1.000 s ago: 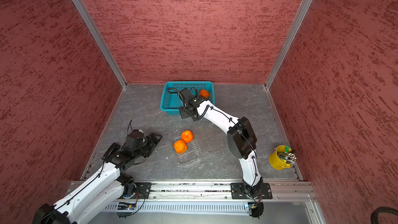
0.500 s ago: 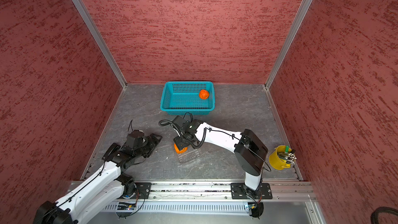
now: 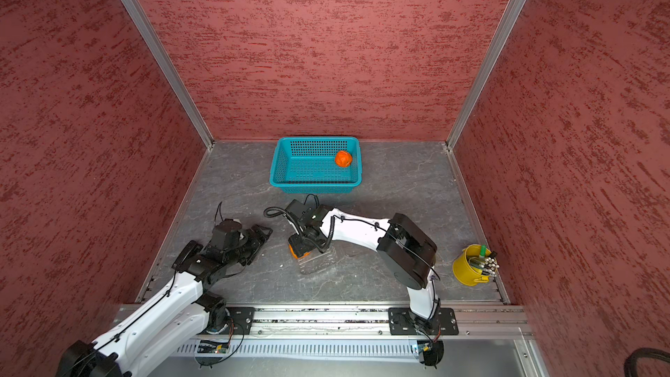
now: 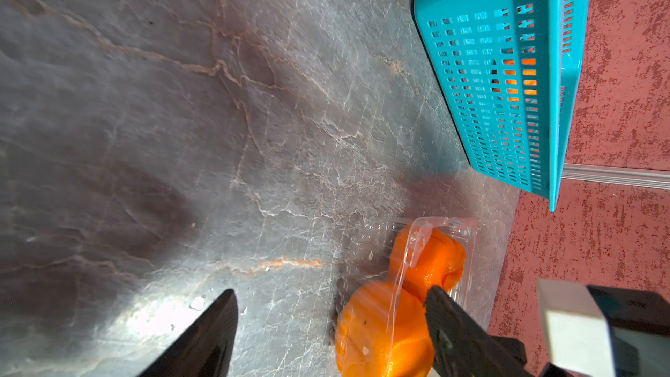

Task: Take oranges out of containers
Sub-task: Pick up the orange from the packing box.

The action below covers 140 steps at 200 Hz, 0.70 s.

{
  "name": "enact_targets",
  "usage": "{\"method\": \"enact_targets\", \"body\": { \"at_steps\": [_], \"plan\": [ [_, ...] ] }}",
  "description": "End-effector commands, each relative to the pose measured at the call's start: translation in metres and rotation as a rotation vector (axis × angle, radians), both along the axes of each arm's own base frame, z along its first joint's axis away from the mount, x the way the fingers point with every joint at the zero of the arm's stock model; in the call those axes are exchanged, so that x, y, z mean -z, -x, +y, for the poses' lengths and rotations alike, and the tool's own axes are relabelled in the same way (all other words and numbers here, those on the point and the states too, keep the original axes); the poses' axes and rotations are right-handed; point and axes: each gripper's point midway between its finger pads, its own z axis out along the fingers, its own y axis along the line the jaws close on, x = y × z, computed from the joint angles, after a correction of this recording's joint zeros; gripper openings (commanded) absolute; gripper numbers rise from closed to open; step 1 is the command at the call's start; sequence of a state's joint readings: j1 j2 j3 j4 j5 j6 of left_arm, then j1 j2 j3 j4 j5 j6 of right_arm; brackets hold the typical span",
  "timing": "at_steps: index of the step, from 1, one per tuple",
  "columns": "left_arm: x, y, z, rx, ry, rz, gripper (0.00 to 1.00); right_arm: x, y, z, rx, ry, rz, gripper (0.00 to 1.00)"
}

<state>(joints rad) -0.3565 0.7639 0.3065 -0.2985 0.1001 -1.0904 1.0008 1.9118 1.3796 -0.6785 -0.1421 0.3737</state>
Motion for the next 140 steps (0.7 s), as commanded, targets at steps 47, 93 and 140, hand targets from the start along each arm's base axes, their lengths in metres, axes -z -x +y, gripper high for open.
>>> {"method": "enact_targets", "body": {
  "at_steps": [47,93,140],
  "plan": [
    [0.002,0.003,0.006,-0.005,-0.013,-0.003,0.83,-0.015,0.001,-0.006,0.048,-0.006,-0.033,0.22],
    [0.002,0.002,0.005,-0.003,-0.003,-0.01,0.83,-0.116,-0.03,-0.01,0.067,-0.082,-0.201,0.19],
    [0.002,-0.001,0.003,0.003,0.01,-0.011,0.83,-0.182,-0.146,-0.034,0.183,-0.089,-0.422,0.2]
  ]
}}
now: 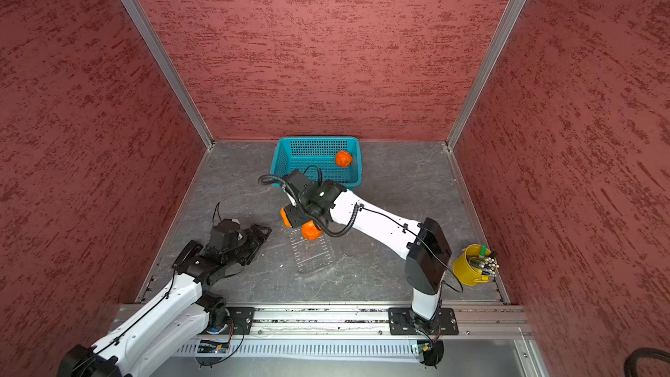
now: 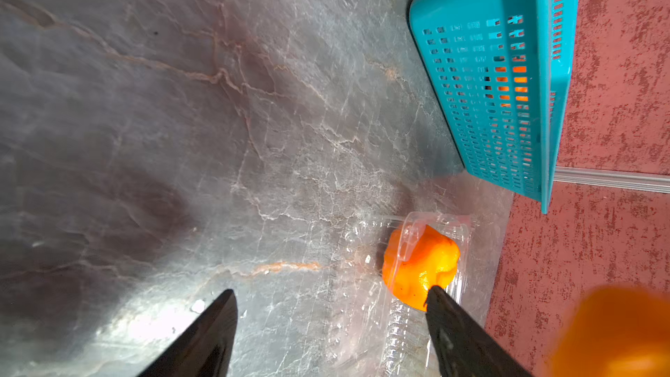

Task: Take oranges out of containers
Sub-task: Pick up the orange from the packing box, then place the orange in the basket, then pick up the orange from the packing box.

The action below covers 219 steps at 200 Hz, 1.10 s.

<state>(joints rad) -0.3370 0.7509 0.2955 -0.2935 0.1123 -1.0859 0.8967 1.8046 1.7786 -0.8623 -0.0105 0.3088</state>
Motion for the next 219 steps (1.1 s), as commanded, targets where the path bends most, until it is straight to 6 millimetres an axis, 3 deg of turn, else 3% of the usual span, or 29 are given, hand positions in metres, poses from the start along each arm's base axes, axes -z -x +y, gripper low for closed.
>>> {"method": "enact_targets", "body": {
  "at_steps": [1,25,57,66,77,84,98,109,123,135,158,191,219],
  "plan": [
    [0.001,-0.001,0.0,0.011,0.003,-0.005,0.83,-0.01,-0.064,-0.032,0.096,0.082,-0.103,0.2],
    [0.003,-0.001,-0.001,0.012,0.006,-0.002,0.83,0.0,-0.122,-0.03,0.145,0.086,-0.134,0.21],
    [0.008,0.0,-0.001,0.007,0.013,0.007,0.83,0.028,-0.176,-0.034,0.233,0.098,-0.144,0.24],
    [0.008,0.0,-0.002,0.009,0.014,0.009,0.82,0.035,-0.186,-0.036,0.252,0.101,-0.149,0.32],
    [0.008,0.0,-0.002,0.01,0.014,0.012,0.83,0.043,-0.194,-0.039,0.272,0.109,-0.157,0.56],
    [0.008,0.0,-0.002,0.011,0.015,0.01,0.83,0.044,-0.196,-0.038,0.273,0.103,-0.159,0.66],
    [0.008,0.0,-0.002,0.012,0.014,0.011,0.82,0.038,-0.196,-0.037,0.277,0.084,-0.164,0.76],
    [0.007,0.0,-0.002,0.013,0.013,0.009,0.82,0.026,-0.192,-0.037,0.279,0.063,-0.165,0.78],
    [0.006,-0.001,-0.002,0.014,0.011,0.006,0.82,0.003,-0.178,-0.038,0.275,0.035,-0.179,0.78],
    [0.005,-0.001,-0.002,0.014,0.011,0.004,0.83,-0.017,-0.154,-0.035,0.25,0.013,-0.202,0.76],
    [0.003,-0.002,-0.002,0.015,0.011,-0.005,0.83,-0.02,-0.081,-0.027,0.179,0.026,-0.215,0.72],
    [0.0,-0.003,-0.001,0.015,-0.003,-0.006,0.83,0.041,0.011,-0.027,0.106,0.076,-0.085,0.71],
    [-0.001,-0.004,0.0,0.017,-0.007,-0.006,0.83,0.084,0.05,-0.023,0.05,0.147,-0.038,0.75]
  ]
}}
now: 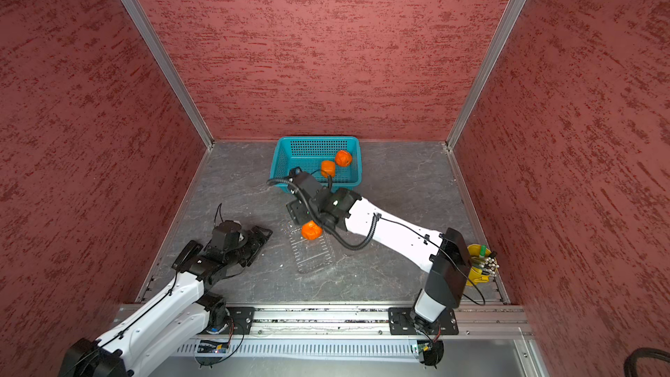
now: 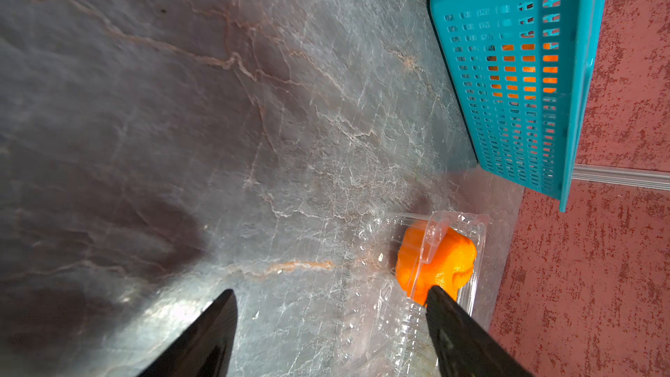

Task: Take oranges out of containers
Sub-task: Pick up the orange from the packing box.

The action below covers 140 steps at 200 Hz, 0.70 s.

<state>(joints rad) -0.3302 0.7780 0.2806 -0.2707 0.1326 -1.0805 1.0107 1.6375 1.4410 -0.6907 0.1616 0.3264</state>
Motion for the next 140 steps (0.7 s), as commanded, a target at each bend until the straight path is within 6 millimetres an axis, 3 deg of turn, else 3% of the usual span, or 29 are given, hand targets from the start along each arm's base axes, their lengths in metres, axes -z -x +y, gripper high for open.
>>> {"method": "enact_targets", "body": {
  "at_steps": [1,20,55,98,140],
  "plan": [
    [-0.01,-0.005,0.001,0.006,-0.01,-0.027,0.83,0.051,0.01,-0.006,0.048,0.078,0.063,0.75],
    [-0.01,-0.005,0.0,0.01,-0.008,-0.026,0.83,0.071,0.013,-0.004,0.044,0.117,0.086,0.76],
    [-0.009,-0.004,0.0,0.005,-0.003,-0.025,0.83,0.095,-0.001,-0.005,0.069,0.183,0.052,0.77],
    [-0.006,-0.003,0.001,0.001,-0.006,-0.017,0.84,0.111,-0.017,-0.006,0.108,0.186,0.055,0.8],
    [-0.004,-0.005,-0.001,0.003,0.0,-0.012,0.83,0.122,-0.021,0.0,0.1,0.187,0.066,0.8]
  ]
}}
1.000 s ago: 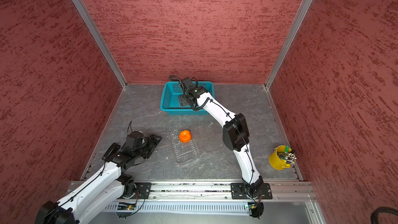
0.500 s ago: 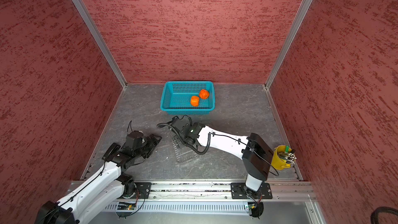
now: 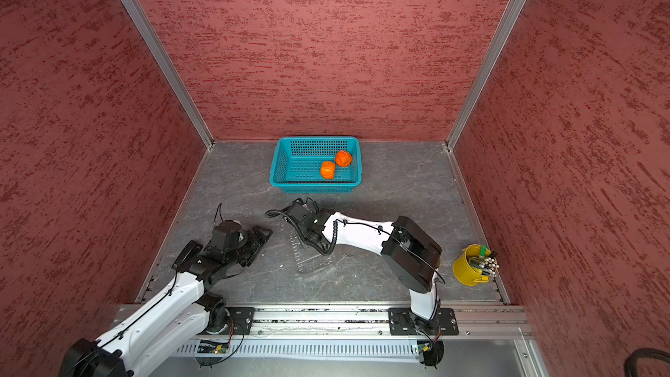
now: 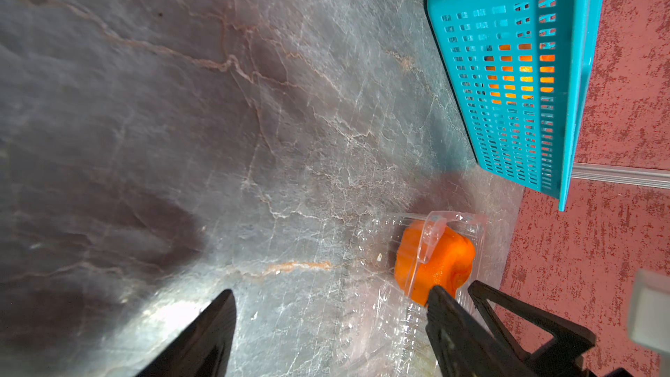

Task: Take oranges out of containers
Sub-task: Pick up the orange from the packing box.

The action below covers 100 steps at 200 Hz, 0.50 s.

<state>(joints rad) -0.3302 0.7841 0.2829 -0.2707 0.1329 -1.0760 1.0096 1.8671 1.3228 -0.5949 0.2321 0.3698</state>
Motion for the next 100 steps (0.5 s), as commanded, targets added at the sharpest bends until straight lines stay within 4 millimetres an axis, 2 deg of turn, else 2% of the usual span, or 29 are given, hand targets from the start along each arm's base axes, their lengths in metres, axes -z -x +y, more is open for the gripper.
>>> {"method": "enact_targets", "body": {
  "at_steps": [1,29,62,83,100],
  "plan": [
    [-0.004,-0.005,-0.001,0.0,0.004,-0.012,0.83,-0.005,-0.013,0.01,0.022,-0.036,-0.036,0.8],
    [-0.003,-0.007,-0.002,0.004,0.007,-0.011,0.83,0.004,-0.015,0.013,0.024,-0.029,-0.024,0.79],
    [-0.002,-0.007,-0.003,0.007,0.007,-0.005,0.83,0.014,-0.015,0.022,0.022,-0.047,0.001,0.71],
    [-0.001,-0.007,-0.003,0.005,0.007,-0.005,0.83,0.016,-0.013,0.024,0.028,-0.063,0.017,0.6],
    [-0.001,-0.007,-0.002,0.006,0.004,-0.006,0.84,0.011,-0.012,0.023,0.032,-0.072,0.015,0.41]
  ]
}}
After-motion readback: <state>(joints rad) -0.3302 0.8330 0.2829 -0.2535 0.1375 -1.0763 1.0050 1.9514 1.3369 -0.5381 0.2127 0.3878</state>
